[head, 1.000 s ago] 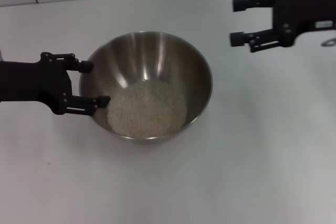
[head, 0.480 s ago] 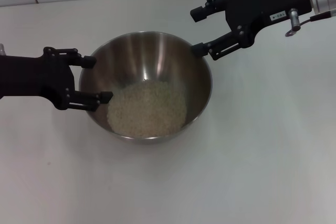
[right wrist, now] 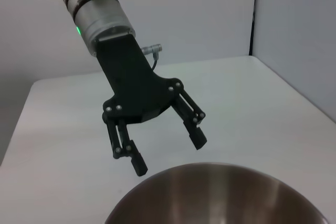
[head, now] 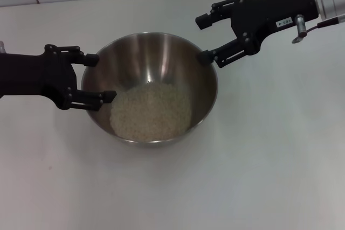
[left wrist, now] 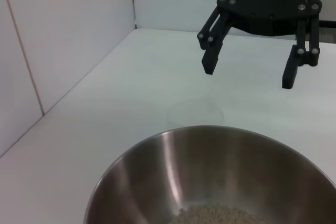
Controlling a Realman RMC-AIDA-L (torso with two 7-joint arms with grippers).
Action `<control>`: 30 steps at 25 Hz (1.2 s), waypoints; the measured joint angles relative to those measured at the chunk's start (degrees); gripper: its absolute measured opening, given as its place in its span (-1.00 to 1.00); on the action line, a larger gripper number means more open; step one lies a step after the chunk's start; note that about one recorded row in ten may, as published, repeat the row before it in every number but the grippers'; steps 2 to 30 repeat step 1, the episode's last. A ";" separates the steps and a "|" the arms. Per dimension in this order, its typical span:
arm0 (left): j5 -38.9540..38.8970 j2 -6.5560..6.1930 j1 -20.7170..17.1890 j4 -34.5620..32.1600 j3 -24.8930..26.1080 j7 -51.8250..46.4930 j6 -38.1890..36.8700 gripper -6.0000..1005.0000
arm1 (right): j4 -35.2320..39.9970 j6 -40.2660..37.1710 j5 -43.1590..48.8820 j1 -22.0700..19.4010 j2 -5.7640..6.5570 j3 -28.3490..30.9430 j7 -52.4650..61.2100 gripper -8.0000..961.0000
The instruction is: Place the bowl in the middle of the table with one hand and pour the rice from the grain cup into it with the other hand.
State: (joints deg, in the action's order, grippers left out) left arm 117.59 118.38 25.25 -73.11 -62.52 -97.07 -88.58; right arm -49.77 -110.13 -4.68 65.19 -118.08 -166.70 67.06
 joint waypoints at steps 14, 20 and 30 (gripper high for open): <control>0.02 0.00 0.03 -0.01 -0.02 -0.01 0.00 0.71 | 0.13 0.05 0.35 0.07 -0.01 0.01 0.06 0.76; 0.02 0.00 0.03 -0.01 -0.02 -0.01 0.00 0.71 | 0.13 0.05 0.35 0.07 -0.01 0.01 0.06 0.76; 0.02 0.00 0.03 -0.01 -0.02 -0.01 0.00 0.71 | 0.13 0.05 0.35 0.07 -0.01 0.01 0.06 0.76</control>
